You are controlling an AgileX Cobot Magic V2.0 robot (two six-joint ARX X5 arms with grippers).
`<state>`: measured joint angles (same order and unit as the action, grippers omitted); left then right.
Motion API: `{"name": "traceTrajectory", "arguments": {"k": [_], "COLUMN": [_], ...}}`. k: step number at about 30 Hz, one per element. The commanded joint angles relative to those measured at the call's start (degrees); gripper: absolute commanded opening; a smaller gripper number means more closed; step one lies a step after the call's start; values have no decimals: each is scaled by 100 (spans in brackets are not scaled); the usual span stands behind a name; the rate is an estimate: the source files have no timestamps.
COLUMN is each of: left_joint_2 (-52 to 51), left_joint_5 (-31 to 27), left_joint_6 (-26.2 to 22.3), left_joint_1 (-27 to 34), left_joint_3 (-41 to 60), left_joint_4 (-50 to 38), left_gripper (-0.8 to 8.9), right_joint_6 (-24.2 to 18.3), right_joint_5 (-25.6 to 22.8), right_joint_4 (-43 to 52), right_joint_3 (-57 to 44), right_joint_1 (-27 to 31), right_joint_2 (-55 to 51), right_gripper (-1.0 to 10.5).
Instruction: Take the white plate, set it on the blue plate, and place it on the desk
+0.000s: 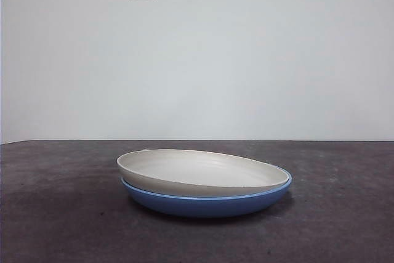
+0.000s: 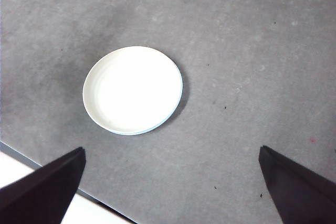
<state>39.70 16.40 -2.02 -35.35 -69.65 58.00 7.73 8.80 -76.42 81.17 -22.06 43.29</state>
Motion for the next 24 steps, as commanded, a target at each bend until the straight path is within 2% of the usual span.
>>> {"name": "traceTrajectory", "arguments": {"k": [1,2,4,5,6,24], "left_joint_2": [28,28,28,28,28,7], "left_joint_5": [-9,-7,-7,-9,-9,-7], "left_joint_6": [31,31,31,33,35,33], "left_joint_1": [-28,-28,-28,-28,-28,70], "left_joint_3": [-77,-77,-77,-77,-77,-68], "left_joint_4": [-63,-59,-57,-57,-66,-76], "left_gripper": [538,438,98,-15,28,27], "right_joint_6": [-105,-131,-157,-175,-179,-177], "right_joint_5": [4,22,13,13,22,15], "right_joint_4": [-258,-258,-256,-251,-236,-205], "right_joint_3": [79,79,79,79,79,79], "right_joint_1": [-26,-26,-26,-26,-26,-26], "right_joint_2": [31,31,31,31,31,31], "right_gripper": [588,494,67,-15,36,36]}}
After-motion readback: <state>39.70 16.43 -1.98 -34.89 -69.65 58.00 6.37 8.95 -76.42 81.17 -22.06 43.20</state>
